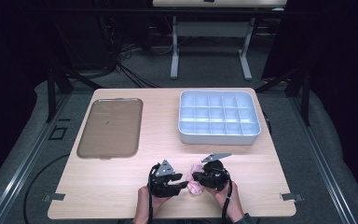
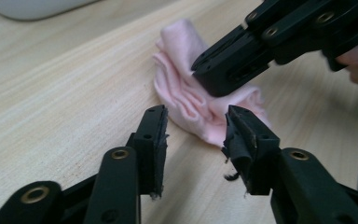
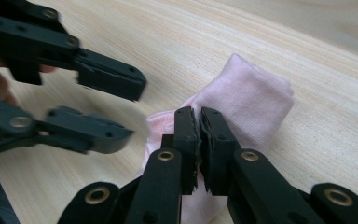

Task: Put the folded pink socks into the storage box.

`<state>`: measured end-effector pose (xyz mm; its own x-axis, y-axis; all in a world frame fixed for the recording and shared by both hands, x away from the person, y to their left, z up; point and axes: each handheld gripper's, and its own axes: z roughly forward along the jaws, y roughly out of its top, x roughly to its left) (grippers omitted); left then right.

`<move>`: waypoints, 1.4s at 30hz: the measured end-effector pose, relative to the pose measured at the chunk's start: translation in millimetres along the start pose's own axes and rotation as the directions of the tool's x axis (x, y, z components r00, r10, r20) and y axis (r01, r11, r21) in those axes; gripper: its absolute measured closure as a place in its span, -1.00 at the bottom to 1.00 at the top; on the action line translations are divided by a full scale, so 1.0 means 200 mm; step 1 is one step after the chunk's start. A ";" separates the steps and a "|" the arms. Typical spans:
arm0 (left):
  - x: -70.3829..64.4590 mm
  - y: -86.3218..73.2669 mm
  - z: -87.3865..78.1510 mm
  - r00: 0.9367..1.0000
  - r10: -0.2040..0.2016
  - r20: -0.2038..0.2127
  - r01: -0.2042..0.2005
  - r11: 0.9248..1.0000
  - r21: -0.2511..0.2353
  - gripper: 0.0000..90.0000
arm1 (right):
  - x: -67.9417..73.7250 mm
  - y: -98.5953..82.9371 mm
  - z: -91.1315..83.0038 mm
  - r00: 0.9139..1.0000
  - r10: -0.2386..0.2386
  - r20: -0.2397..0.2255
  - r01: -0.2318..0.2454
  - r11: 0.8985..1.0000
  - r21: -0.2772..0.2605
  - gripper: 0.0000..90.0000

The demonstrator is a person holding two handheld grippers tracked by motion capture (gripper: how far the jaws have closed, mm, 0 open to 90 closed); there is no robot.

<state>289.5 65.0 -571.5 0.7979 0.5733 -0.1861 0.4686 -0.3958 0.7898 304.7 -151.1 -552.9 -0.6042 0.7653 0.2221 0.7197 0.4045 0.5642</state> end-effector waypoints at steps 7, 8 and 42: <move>-0.03 0.02 0.05 1.000 0.030 0.009 -0.030 0.999 0.021 0.36 | -0.02 0.01 0.01 0.997 0.028 -0.066 -0.031 0.998 -0.051 0.75; -0.03 0.01 0.06 1.000 0.020 0.011 -0.021 1.000 0.021 0.38 | -0.02 0.01 0.01 0.997 0.034 -0.073 -0.038 0.998 -0.053 0.70; 0.12 -0.15 -0.12 0.987 -0.077 -0.141 0.081 0.996 0.026 -0.34 | -0.01 0.03 0.04 0.994 0.016 0.110 -0.008 0.997 -0.076 -0.23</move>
<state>286.2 108.4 -585.9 0.6981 0.6976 -0.1615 0.5412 -0.3664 0.7569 314.4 -145.9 -556.7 -0.5510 0.8222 0.1426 0.6963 0.3588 0.6216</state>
